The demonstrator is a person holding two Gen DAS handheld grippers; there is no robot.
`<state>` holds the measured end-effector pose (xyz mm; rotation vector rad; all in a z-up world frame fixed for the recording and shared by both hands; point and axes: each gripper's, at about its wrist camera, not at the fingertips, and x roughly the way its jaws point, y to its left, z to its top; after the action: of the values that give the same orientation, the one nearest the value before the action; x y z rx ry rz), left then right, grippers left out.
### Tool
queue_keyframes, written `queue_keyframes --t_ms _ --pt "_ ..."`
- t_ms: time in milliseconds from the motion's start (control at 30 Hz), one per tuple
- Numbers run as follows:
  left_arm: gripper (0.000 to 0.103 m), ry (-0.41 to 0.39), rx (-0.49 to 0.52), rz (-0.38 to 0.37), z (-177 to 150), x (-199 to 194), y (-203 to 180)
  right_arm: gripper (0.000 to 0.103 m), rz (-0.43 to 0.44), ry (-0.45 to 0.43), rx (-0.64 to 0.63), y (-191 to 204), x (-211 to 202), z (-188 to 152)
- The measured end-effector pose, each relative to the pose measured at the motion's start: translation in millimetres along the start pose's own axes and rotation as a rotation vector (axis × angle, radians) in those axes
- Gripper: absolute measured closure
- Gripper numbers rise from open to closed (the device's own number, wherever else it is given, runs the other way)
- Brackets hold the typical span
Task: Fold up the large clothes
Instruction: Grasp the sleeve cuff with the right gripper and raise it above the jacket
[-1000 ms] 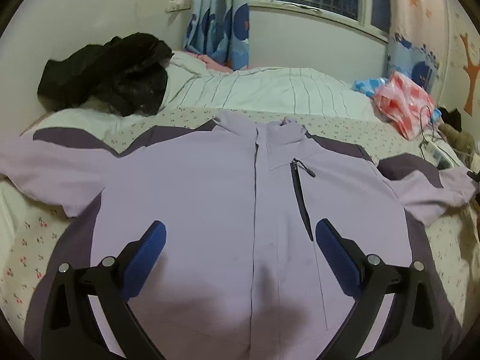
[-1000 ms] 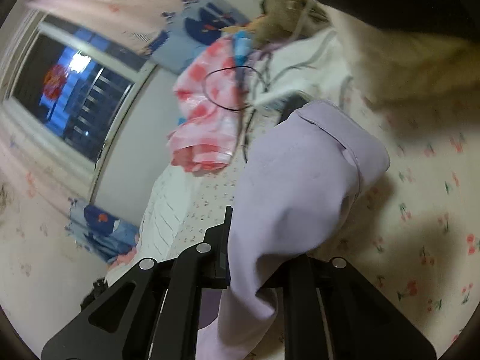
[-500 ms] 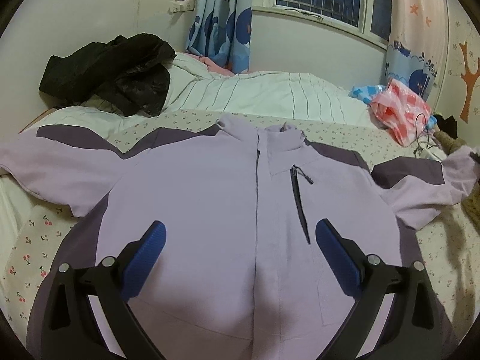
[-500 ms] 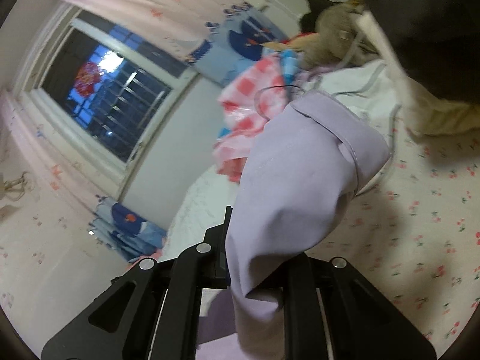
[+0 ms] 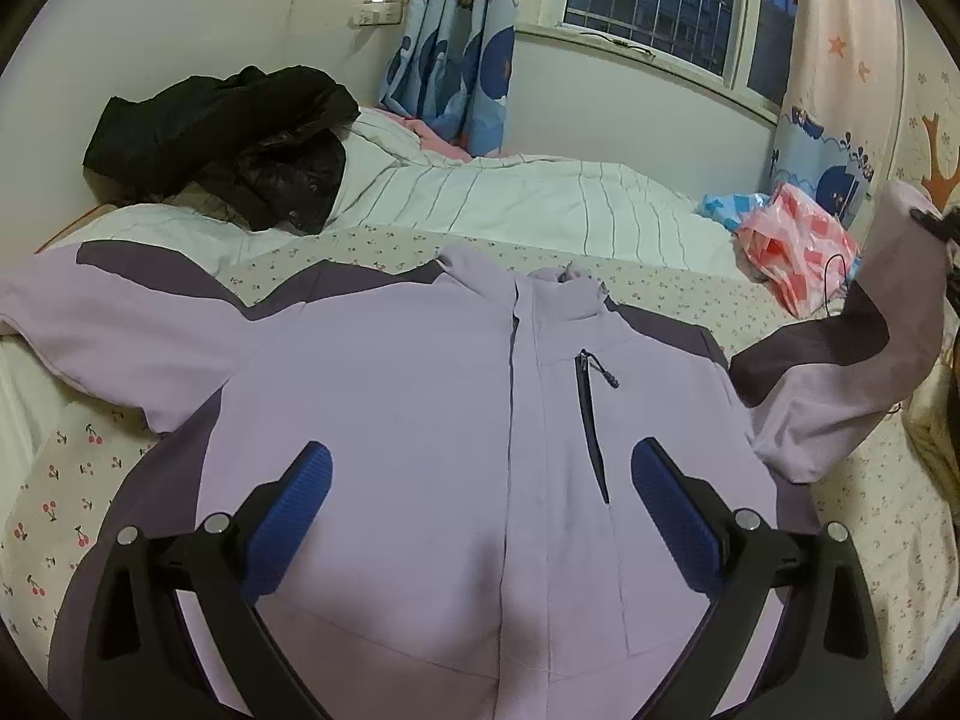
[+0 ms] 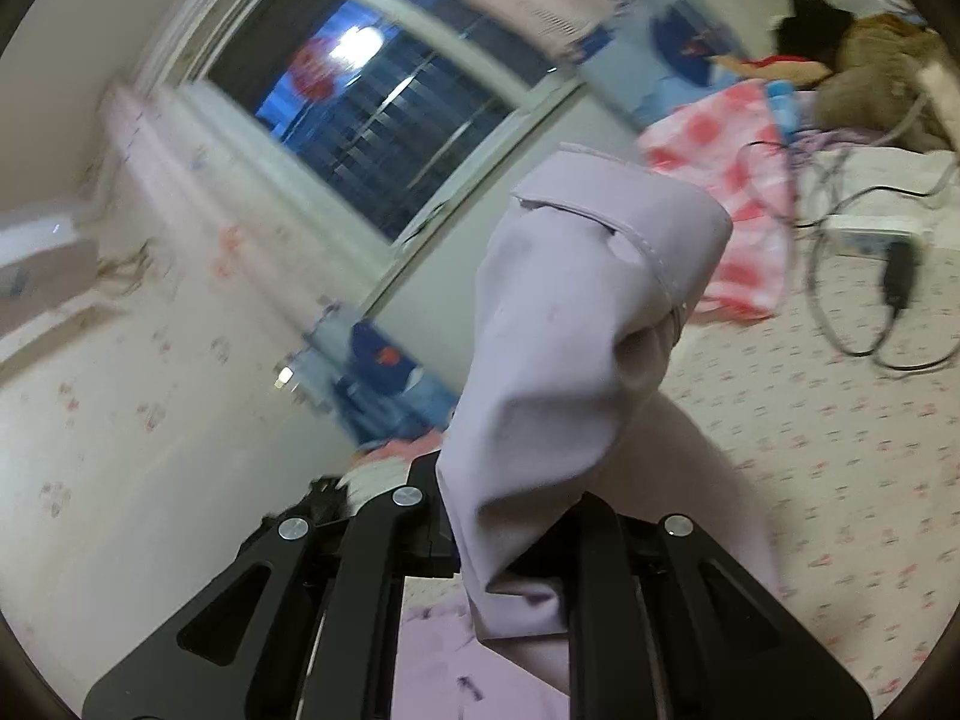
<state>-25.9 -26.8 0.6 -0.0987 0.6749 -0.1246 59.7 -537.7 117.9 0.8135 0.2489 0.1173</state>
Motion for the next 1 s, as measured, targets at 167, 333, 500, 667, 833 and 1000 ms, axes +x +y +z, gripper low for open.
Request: queue_keyframes --t_ms 167,333,500,667,833,1000 --pt "0.007 -0.003 -0.02 -0.008 1.1 -2.0 2.5 0.092 0.062 0.067 -0.053 50.9 25.1 -22.2" --pt "0.007 -0.004 -0.033 -0.004 0.9 -3.1 4.8 0.092 0.117 0.12 -0.094 90.9 46.4 -45.5" --pt "0.007 -0.003 -0.034 0.004 0.8 -2.0 4.6 0.092 0.172 0.162 -0.11 118.8 61.3 -66.3" --pt "0.007 -0.005 -0.03 0.011 0.9 -2.2 3.6 0.092 0.221 0.207 -0.118 139.1 72.2 -84.6" --pt "0.007 -0.004 -0.029 0.016 -0.8 -3.1 2.8 0.092 0.259 0.246 -0.125 157.6 84.5 -105.8" --pt "0.007 -0.006 -0.033 0.017 -0.9 -3.5 4.1 0.092 0.289 0.281 -0.127 168.0 93.7 -124.4"
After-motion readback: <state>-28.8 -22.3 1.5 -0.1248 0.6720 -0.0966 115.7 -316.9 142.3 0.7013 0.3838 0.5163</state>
